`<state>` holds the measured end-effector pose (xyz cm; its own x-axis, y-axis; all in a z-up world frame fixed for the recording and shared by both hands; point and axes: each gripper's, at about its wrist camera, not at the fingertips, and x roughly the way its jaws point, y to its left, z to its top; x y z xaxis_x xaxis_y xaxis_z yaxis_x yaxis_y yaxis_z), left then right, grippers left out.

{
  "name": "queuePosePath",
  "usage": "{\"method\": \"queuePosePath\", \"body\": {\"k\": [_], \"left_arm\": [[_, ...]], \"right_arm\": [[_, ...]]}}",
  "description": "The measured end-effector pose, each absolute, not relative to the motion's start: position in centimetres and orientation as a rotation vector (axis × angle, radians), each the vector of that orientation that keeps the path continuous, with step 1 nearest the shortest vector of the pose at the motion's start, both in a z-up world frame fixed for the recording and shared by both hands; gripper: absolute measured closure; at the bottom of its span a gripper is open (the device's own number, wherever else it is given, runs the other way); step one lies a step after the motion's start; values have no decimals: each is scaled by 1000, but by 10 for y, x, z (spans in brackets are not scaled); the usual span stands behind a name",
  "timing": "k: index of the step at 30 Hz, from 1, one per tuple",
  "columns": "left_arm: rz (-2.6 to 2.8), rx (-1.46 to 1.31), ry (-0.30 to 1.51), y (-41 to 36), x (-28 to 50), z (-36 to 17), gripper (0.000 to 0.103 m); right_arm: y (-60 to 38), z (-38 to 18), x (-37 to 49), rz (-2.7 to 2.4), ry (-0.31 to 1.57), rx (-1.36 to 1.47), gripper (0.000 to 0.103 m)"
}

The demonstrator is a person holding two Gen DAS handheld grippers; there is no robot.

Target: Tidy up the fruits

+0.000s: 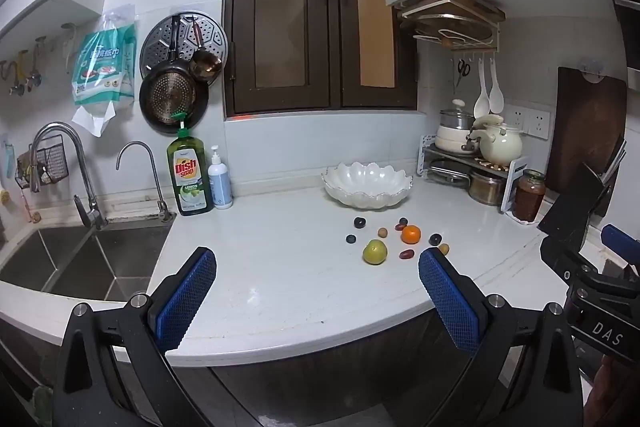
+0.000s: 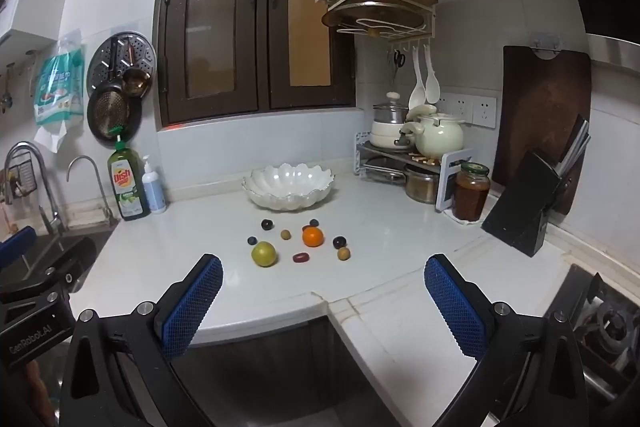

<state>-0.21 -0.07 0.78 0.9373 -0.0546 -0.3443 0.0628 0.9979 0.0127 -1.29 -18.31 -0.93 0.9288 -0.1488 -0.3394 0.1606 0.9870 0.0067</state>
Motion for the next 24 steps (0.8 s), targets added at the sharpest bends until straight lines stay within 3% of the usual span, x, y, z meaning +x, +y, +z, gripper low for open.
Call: {"method": "queuePosePath", "body": {"k": [24], "left_arm": [[-85,17,339,-5,3,11,0]], "right_arm": [[-182,-8,-14,-172,338,36,1]]}}
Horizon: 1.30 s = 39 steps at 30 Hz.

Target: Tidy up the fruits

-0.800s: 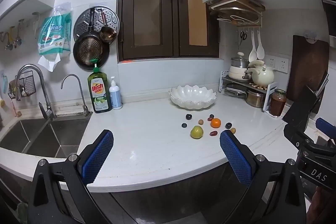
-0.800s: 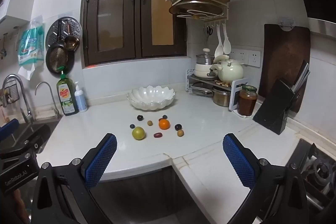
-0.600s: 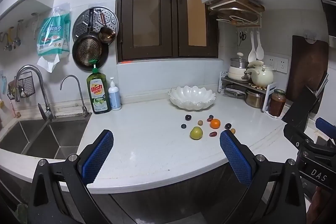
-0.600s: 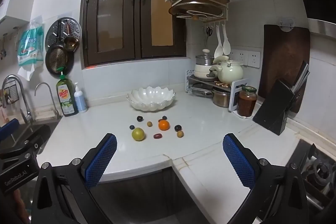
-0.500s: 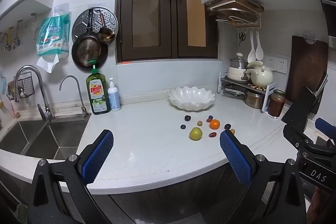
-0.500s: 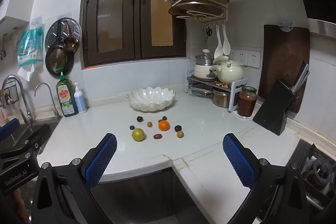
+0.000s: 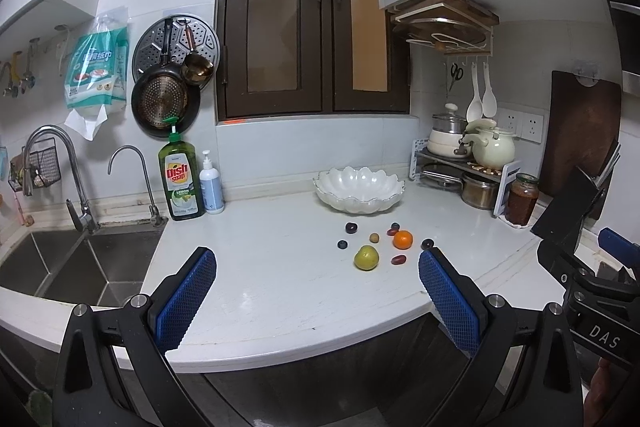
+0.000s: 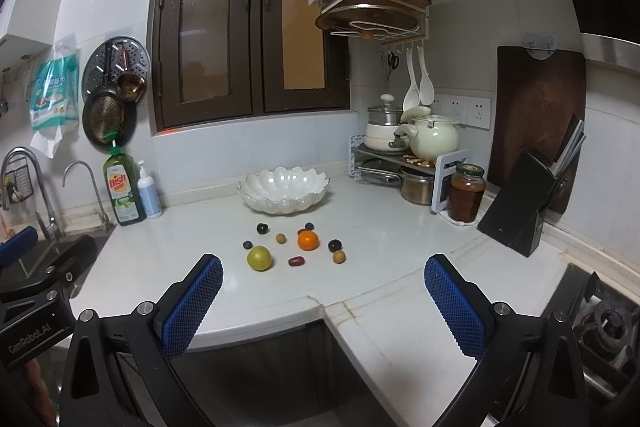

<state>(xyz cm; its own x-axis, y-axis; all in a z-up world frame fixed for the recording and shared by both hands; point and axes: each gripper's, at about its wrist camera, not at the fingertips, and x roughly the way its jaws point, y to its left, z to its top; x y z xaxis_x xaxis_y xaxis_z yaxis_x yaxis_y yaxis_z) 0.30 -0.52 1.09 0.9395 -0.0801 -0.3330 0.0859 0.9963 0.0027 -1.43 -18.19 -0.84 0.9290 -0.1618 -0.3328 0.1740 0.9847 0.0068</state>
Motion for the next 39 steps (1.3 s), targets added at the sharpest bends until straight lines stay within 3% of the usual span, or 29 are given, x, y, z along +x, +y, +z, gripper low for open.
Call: {"method": "queuePosePath", "body": {"k": [22,39], "left_arm": [[-96,12,335,-20,9,12,0],[-93,29,428,-60,42,-15,0]], "right_arm": [[-188,-7,-11,-176,293,59,1],[-223,-32,29,-158,441,74,1]]}}
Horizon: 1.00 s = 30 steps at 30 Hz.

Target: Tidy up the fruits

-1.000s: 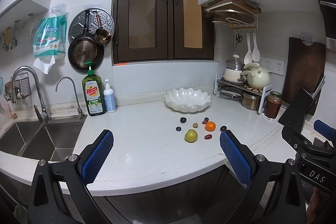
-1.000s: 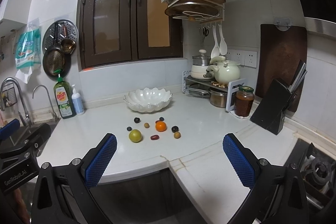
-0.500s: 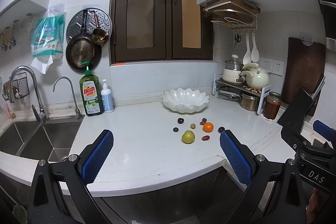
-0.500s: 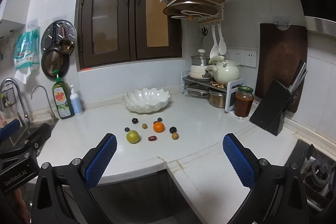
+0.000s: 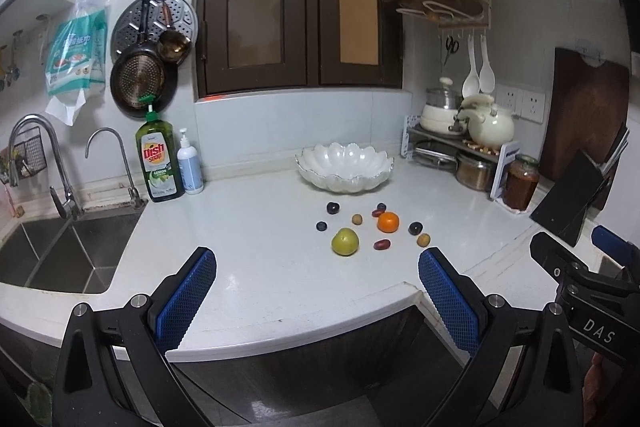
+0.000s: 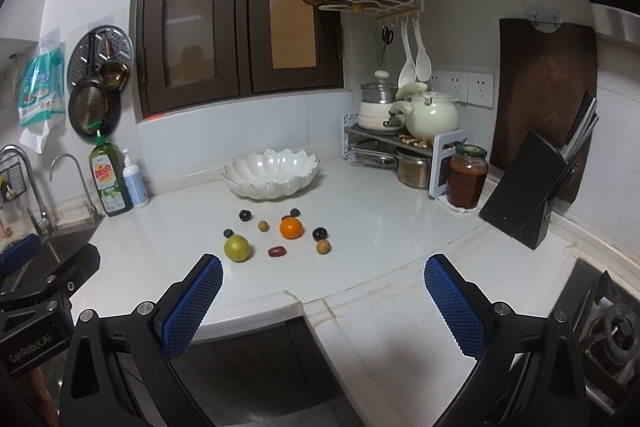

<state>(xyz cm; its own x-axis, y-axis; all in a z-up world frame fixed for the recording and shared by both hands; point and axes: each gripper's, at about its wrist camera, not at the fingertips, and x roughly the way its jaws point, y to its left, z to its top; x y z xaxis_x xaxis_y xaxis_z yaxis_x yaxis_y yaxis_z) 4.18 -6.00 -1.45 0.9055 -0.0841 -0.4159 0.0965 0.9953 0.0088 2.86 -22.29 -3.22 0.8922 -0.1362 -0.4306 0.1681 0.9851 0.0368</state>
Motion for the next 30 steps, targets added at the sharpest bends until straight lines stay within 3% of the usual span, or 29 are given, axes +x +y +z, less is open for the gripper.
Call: {"method": "queuePosePath", "body": {"k": [13,30], "left_arm": [[-26,42,467,-85,78,-27,0],[-116,97,495,-86,186,-55,0]], "right_arm": [[-255,-57,81,-101,508,94,1],[-246,-85,185,-136,574,118,1]]}}
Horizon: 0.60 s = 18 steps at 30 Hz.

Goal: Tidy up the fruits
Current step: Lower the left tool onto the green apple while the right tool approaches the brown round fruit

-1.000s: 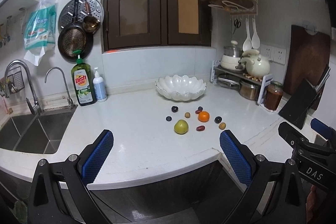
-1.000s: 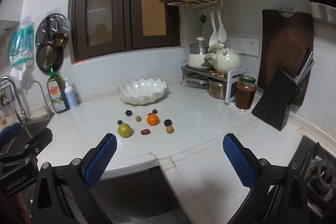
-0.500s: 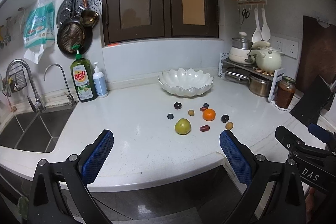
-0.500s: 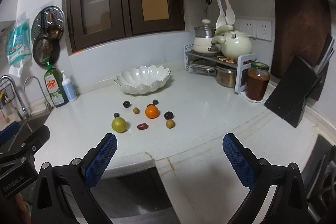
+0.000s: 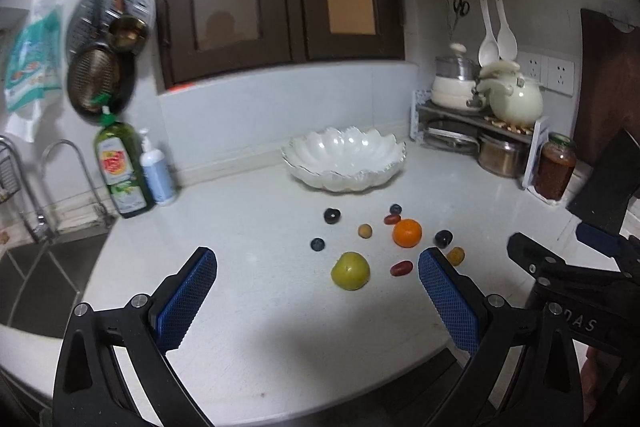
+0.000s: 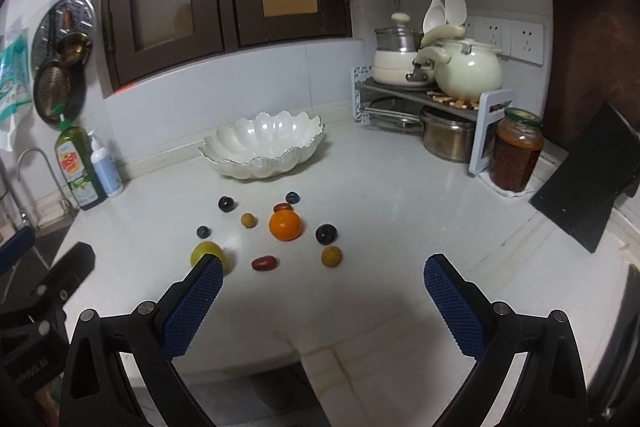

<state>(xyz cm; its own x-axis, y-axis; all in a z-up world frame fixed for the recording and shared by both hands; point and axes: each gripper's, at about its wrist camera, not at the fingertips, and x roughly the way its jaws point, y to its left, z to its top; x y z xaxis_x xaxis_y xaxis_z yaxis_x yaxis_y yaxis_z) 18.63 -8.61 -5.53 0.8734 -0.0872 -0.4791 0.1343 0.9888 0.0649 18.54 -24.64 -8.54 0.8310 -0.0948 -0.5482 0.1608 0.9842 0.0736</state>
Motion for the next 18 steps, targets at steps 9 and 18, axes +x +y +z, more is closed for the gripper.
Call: {"method": "queuePosePath", "body": {"k": [9,18], "left_arm": [[-199,121,578,-81,252,-82,1],[-239,126,683,-91,289,-115,5]], "right_arm": [[-233,-107,242,-211,622,105,1],[-235,-129,274,-250,691,111,4]]}}
